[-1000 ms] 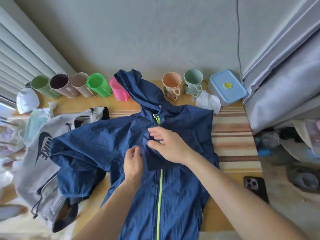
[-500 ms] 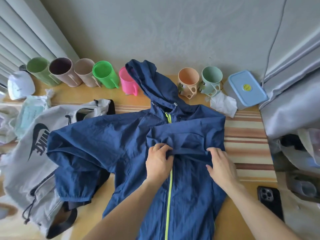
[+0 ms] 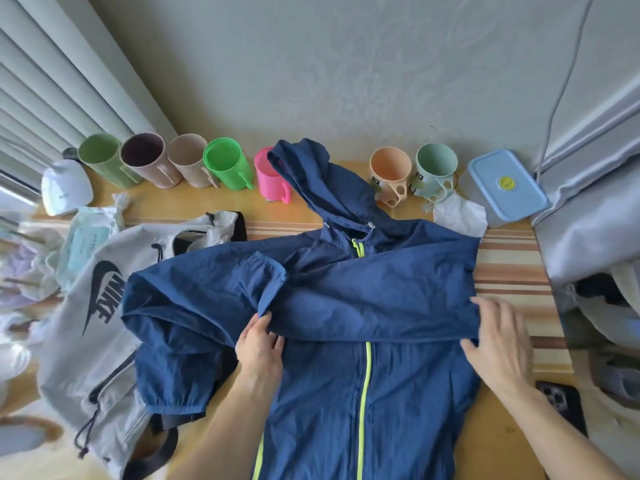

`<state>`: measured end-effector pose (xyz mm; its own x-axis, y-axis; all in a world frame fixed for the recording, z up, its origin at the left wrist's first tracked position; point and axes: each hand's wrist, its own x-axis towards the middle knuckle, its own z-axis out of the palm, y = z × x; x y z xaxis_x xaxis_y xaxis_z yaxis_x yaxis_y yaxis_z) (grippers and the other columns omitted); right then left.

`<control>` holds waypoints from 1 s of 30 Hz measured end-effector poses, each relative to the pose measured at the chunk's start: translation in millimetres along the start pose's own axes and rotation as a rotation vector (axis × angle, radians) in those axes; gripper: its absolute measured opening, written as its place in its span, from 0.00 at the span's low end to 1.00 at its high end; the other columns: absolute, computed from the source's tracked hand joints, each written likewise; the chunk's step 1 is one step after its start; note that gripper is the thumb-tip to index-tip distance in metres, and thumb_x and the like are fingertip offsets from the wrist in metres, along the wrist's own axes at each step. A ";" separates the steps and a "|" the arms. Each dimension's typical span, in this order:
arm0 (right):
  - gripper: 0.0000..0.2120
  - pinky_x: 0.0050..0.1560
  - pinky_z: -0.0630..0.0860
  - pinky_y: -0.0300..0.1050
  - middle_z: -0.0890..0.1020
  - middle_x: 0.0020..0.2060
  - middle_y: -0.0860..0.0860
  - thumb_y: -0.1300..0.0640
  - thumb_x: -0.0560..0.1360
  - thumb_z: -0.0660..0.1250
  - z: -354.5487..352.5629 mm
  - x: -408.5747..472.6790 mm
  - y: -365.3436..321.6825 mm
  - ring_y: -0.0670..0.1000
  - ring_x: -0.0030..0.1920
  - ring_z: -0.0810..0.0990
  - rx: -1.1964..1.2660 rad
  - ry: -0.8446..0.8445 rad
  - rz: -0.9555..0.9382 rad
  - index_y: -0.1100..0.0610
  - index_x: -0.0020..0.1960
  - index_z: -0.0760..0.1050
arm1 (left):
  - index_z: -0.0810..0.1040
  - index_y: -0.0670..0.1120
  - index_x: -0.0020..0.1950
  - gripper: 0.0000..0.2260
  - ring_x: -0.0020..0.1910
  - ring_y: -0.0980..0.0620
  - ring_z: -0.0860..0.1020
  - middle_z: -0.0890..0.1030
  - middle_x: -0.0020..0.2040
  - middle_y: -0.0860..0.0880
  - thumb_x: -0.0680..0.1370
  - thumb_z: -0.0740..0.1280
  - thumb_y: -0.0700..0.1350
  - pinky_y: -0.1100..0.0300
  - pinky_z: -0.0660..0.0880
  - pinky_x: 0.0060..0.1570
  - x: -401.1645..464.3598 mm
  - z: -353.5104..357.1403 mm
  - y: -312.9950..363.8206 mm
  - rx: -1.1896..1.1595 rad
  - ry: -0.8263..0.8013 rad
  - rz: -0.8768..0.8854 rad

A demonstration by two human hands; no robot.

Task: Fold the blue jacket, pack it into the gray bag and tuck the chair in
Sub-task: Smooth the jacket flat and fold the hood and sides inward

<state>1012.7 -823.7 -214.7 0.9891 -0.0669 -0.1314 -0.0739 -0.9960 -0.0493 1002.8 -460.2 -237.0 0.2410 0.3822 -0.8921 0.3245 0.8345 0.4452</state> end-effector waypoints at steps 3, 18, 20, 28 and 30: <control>0.28 0.36 0.79 0.55 0.75 0.53 0.57 0.73 0.60 0.76 9.6 11.6 -19.4 0.61 0.47 0.78 -0.040 0.000 -0.265 0.59 0.59 0.76 | 0.79 0.43 0.64 0.13 0.51 0.46 0.83 0.83 0.58 0.44 0.80 0.69 0.40 0.51 0.79 0.58 10.0 6.8 13.8 -0.022 0.038 0.052; 0.34 0.69 0.70 0.64 0.70 0.72 0.62 0.63 0.66 0.71 -0.5 4.7 -86.3 0.66 0.73 0.66 0.166 0.018 -0.212 0.60 0.72 0.70 | 0.77 0.47 0.62 0.16 0.54 0.47 0.81 0.83 0.53 0.50 0.77 0.70 0.51 0.46 0.77 0.58 -26.8 -30.3 89.5 1.010 0.084 0.737; 0.31 0.74 0.66 0.59 0.66 0.77 0.59 0.56 0.74 0.68 10.9 3.8 -130.0 0.63 0.78 0.62 0.219 0.045 -0.363 0.57 0.76 0.67 | 0.72 0.47 0.65 0.22 0.62 0.43 0.74 0.78 0.59 0.46 0.73 0.73 0.49 0.44 0.73 0.58 -25.8 -58.9 114.8 1.160 0.311 0.982; 0.32 0.77 0.58 0.57 0.53 0.82 0.57 0.42 0.82 0.55 36.6 5.4 -225.1 0.61 0.81 0.52 0.112 -0.209 -0.417 0.53 0.81 0.54 | 0.81 0.49 0.58 0.13 0.54 0.41 0.82 0.85 0.54 0.47 0.74 0.73 0.48 0.44 0.79 0.55 8.4 -115.0 148.8 1.232 0.336 0.747; 0.32 0.77 0.57 0.57 0.51 0.82 0.56 0.41 0.82 0.54 36.9 2.1 -232.7 0.61 0.81 0.50 0.092 -0.244 -0.439 0.52 0.82 0.53 | 0.82 0.50 0.54 0.06 0.52 0.42 0.82 0.85 0.51 0.48 0.77 0.71 0.46 0.44 0.80 0.56 1.0 -118.6 158.7 1.064 0.299 0.799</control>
<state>1027.3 -589.9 -240.1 0.8718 0.3829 -0.3055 0.3198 -0.9174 -0.2371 946.1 -280.3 -176.4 0.5318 0.7965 -0.2876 0.7655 -0.3069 0.5656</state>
